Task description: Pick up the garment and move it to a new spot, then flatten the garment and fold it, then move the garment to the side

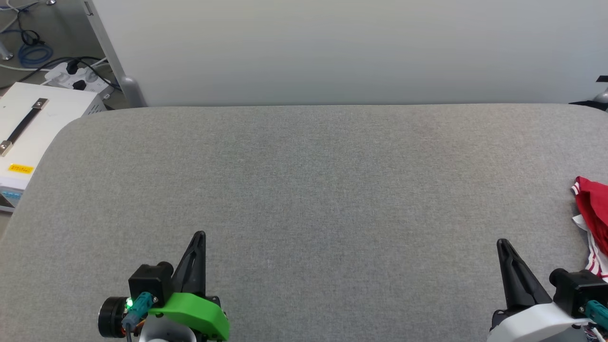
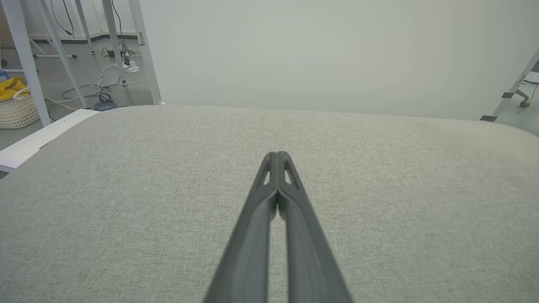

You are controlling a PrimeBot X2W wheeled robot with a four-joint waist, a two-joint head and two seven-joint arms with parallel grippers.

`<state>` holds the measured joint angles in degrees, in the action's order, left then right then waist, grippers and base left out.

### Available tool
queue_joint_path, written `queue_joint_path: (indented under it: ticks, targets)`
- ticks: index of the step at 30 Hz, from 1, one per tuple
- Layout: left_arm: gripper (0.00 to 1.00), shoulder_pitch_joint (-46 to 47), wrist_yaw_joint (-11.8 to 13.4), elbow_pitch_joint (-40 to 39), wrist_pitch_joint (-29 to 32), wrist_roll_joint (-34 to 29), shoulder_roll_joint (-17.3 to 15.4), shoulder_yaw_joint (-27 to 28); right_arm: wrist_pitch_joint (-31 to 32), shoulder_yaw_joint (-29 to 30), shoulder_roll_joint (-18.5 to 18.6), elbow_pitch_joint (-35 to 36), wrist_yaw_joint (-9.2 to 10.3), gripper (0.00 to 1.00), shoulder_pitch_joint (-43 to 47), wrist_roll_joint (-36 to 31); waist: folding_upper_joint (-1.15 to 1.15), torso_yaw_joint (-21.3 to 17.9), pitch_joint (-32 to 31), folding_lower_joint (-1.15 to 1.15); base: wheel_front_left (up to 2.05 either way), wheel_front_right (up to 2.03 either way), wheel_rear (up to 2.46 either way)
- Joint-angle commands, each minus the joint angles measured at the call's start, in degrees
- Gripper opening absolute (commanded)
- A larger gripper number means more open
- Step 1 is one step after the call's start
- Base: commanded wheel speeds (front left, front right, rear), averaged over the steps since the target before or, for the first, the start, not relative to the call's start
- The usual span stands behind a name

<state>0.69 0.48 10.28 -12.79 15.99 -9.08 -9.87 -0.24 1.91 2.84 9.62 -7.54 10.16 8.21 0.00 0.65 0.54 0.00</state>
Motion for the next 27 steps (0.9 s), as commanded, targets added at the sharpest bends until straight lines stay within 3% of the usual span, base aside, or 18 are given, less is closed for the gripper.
queue_joint_path:
  ticks: [1,27]
  targets:
    - [0.0,-0.1,-0.07,-0.51,0.35,-0.92,0.3,0.46,0.02,-0.1,0.02,-0.35,0.01,0.0,-1.2,-0.81,0.0,-0.01,-0.01,0.0,0.0,0.0,0.0]
    - [0.0,-0.24,-0.17,-2.84,3.32,-4.53,1.71,2.71,0.08,-0.53,0.03,-2.57,0.02,0.0,-3.35,-2.58,0.0,-0.16,-0.14,0.0,0.0,0.0,0.0]
